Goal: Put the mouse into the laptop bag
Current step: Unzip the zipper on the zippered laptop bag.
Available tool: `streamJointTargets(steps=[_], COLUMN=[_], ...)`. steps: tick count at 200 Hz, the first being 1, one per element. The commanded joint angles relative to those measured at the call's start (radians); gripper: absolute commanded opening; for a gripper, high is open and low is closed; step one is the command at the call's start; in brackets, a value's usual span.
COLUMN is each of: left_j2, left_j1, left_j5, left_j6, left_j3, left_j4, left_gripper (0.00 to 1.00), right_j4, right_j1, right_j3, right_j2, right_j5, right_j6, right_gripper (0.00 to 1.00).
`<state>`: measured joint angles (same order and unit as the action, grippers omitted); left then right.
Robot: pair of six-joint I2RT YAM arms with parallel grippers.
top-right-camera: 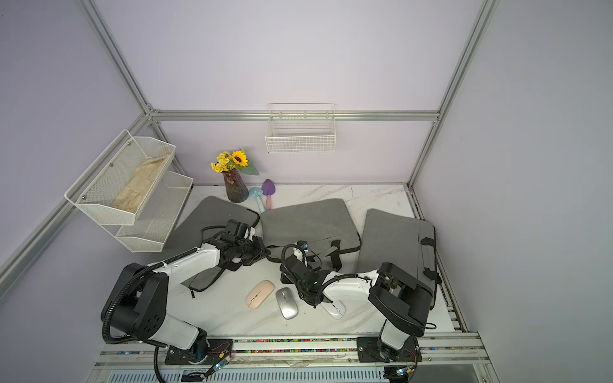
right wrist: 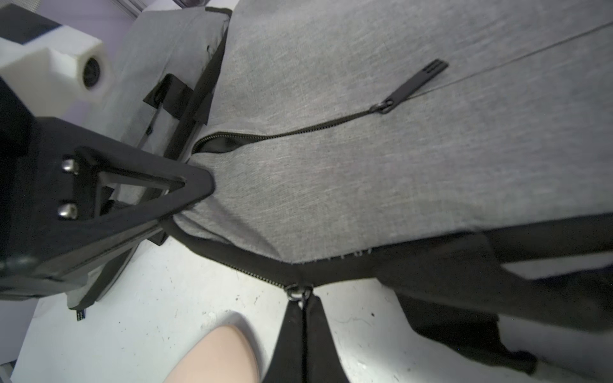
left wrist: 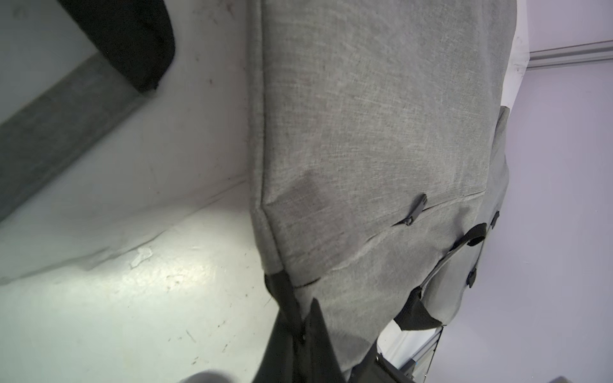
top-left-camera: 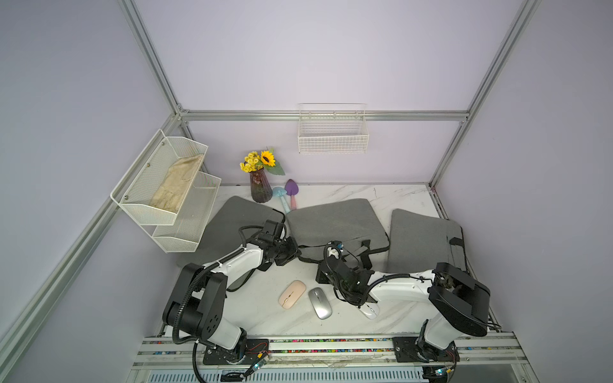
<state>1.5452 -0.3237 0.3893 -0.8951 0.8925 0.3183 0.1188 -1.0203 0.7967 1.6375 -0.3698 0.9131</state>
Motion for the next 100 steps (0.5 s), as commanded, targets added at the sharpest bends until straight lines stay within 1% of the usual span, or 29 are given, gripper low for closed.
streamJointTargets(steps=[1, 17, 38, 73, 86, 100], left_j2=[0.030, 0.044, 0.057, 0.062, 0.059, 0.038], left_j1=[0.125, 0.145, 0.163, 0.187, 0.190, 0.182], left_j5=[-0.137, -0.138, -0.194, -0.218, -0.188, -0.157], left_j6=[0.057, 0.073, 0.090, 0.094, 0.093, 0.078], left_j3=[0.176, 0.212, 0.264, 0.268, 0.260, 0.220], left_j4=[-0.080, -0.067, -0.015, -0.010, -0.011, -0.054], left_gripper=[0.00, 0.00, 0.00, 0.00, 0.00, 0.00], right_j4=[-0.185, -0.202, -0.223, -0.229, -0.208, -0.125], right_j1=[0.009, 0.015, 0.026, 0.035, 0.035, 0.035], right_j3=[-0.045, -0.042, -0.040, -0.015, 0.003, 0.011], right_j2=[-0.018, -0.012, -0.016, 0.002, 0.006, 0.001], right_j5=[-0.067, -0.075, -0.084, -0.065, -0.052, -0.010], right_j6=[0.039, 0.049, 0.061, 0.053, 0.021, -0.038], right_gripper=[0.00, 0.00, 0.00, 0.00, 0.00, 0.00])
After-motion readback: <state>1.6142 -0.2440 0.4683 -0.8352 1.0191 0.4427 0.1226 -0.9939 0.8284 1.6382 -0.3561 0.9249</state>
